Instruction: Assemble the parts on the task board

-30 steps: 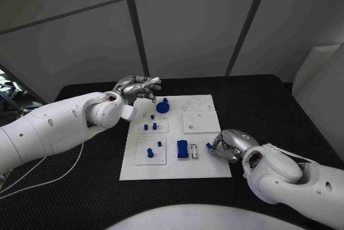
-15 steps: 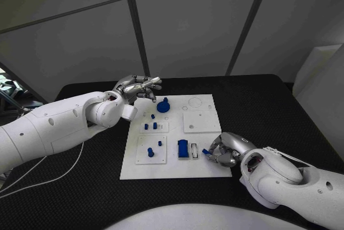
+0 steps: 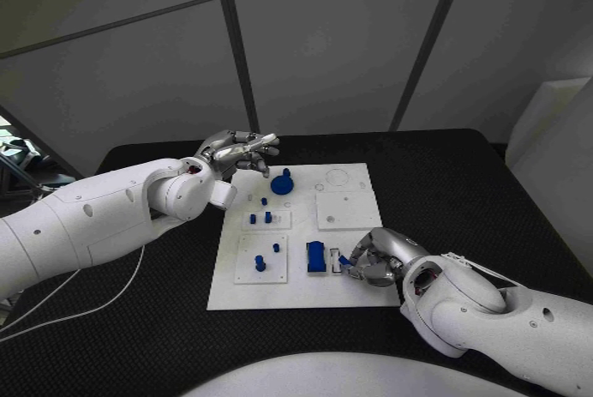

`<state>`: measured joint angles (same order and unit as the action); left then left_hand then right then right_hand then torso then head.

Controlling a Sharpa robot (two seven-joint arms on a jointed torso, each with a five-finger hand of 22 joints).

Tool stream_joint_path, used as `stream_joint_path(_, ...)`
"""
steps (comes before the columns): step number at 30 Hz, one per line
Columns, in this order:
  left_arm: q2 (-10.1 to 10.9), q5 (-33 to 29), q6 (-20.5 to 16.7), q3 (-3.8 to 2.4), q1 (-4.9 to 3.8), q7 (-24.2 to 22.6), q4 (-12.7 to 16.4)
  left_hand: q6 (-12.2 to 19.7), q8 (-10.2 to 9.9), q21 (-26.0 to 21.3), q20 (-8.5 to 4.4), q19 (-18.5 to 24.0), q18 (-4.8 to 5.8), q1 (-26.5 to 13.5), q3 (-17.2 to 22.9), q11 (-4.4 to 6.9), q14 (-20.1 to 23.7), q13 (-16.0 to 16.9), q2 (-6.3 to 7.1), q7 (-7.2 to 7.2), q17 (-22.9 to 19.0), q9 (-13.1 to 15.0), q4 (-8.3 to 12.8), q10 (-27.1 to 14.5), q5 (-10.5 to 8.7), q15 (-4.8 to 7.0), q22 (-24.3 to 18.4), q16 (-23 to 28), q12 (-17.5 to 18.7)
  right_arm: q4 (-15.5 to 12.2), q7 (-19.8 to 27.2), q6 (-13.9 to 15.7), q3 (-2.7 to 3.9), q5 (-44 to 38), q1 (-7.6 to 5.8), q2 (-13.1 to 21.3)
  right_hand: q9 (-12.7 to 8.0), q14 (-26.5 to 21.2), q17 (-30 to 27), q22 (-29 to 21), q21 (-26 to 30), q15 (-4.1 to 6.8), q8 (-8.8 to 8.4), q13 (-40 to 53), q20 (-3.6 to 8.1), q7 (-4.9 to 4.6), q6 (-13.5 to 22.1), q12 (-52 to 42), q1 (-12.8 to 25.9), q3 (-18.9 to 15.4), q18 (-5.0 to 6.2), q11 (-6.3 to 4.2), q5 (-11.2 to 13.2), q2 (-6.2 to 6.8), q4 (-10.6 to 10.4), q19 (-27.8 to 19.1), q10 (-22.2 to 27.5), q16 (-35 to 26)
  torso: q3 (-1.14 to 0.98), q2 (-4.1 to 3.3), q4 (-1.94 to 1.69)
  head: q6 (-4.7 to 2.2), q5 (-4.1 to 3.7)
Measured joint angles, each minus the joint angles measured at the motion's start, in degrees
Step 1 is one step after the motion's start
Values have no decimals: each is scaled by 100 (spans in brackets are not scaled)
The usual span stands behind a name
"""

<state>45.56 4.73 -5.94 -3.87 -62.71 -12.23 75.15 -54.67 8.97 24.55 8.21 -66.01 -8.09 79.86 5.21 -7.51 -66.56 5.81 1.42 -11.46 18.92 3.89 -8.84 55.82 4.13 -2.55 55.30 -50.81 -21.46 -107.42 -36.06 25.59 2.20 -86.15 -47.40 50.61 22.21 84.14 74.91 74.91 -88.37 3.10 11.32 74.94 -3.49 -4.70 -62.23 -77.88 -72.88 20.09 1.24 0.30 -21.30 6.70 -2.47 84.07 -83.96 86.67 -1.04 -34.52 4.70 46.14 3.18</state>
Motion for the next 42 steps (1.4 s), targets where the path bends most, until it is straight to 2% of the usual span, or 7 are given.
stream_joint_path(14, 0, 0, 1, 0, 0, 5, -4, 0, 0, 0, 0, 0, 0, 0, 0, 0, 0, 0, 0, 0, 1, 0, 0, 0, 0, 0, 1, 0, 0, 49, -9, 254, 2, -7, 0, -103, 21, -20, 0, 0, -12, 20, 31, -1, 18, 59, -64, 0, 192, -128, 2, -12, -69, -20, -127, -18, -11, 0, -5, 1, 8, -8, 12)
stream_joint_path(17, 0, 0, 2, 0, 0, 6, -5, 0, 0, 0, 0, 0, 0, 0, 0, 0, 0, 0, 0, 0, 1, 0, 0, 0, 0, 0, 1, 0, 0, 98, -20, 242, 2, -8, -1, -137, 58, -22, -1, 0, -18, 22, 50, -1, 21, 74, -91, 0, 322, -190, 3, -20, -99, -15, -241, -21, -19, 0, -4, 1, 8, -11, 12)
stream_joint_path(22, -5, 0, 4, 0, -1, 9, -4, 0, 0, 0, 0, 0, 0, 0, 0, 0, 0, 0, 0, 0, 1, 0, 0, 0, 0, 0, 1, 0, 0, 185, -93, 159, 3, -18, -11, -216, 73, -11, -1, 0, -18, 52, 100, -1, 42, 124, -141, 31, 511, -379, 3, -54, -266, 74, -434, 1, -8, 0, -1, 1, 7, -12, 7)
stream_joint_path(24, -5, 0, 5, 0, -1, 11, -5, 0, 0, 0, 0, 0, 0, 0, 0, 0, 0, 0, 0, 0, 1, 0, 0, 1, 0, 0, 1, 0, 0, 213, -129, 116, 3, -32, -12, -253, 79, -11, -1, 0, -18, 52, 111, -1, 42, 109, -178, 31, 561, -432, 4, -53, -267, 59, -499, 0, -8, 0, -1, 1, 6, -14, 10)
stream_joint_path(35, -4, 0, 19, 0, -1, 24, -7, 0, 0, 0, 0, 0, 0, 0, 0, 0, 0, 0, 0, 0, -5, 0, 0, 1, 0, 0, -5, 0, 0, 330, -257, 27, 12, -137, -27, -365, 130, -11, -1, 0, -17, 91, 114, -1, 78, 135, -211, 52, 595, -612, 4, -93, -313, 37, -609, -7, -7, 0, 0, 3, 5, -21, 30)
stream_joint_path(39, -5, 0, 25, 0, -1, 31, -7, 1, 0, 0, 0, 0, 0, 0, 0, 1, 0, 0, 0, -1, -5, 0, 0, 1, 0, 0, -4, 0, 0, 355, -272, 28, 13, -168, -29, -386, 134, -11, -1, 0, -17, 91, 116, -1, 85, 135, -212, 77, 631, -707, 4, -93, -328, 74, -673, 0, -7, -1, 0, 3, 5, -35, 25)
stream_joint_path(42, -5, 0, 29, 0, -1, 37, -8, 22, 0, 0, 0, 0, 0, 0, -15, 1, 0, 0, 0, -22, -5, 0, -15, 1, 0, 0, -4, 0, 0, 362, -275, 29, 13, -186, -29, -396, 140, -11, -1, 0, -16, 91, 116, -1, 85, 135, -212, 77, 723, -858, 4, -93, -540, 88, -776, 0, -7, -6, 0, 3, 5, -37, 20)
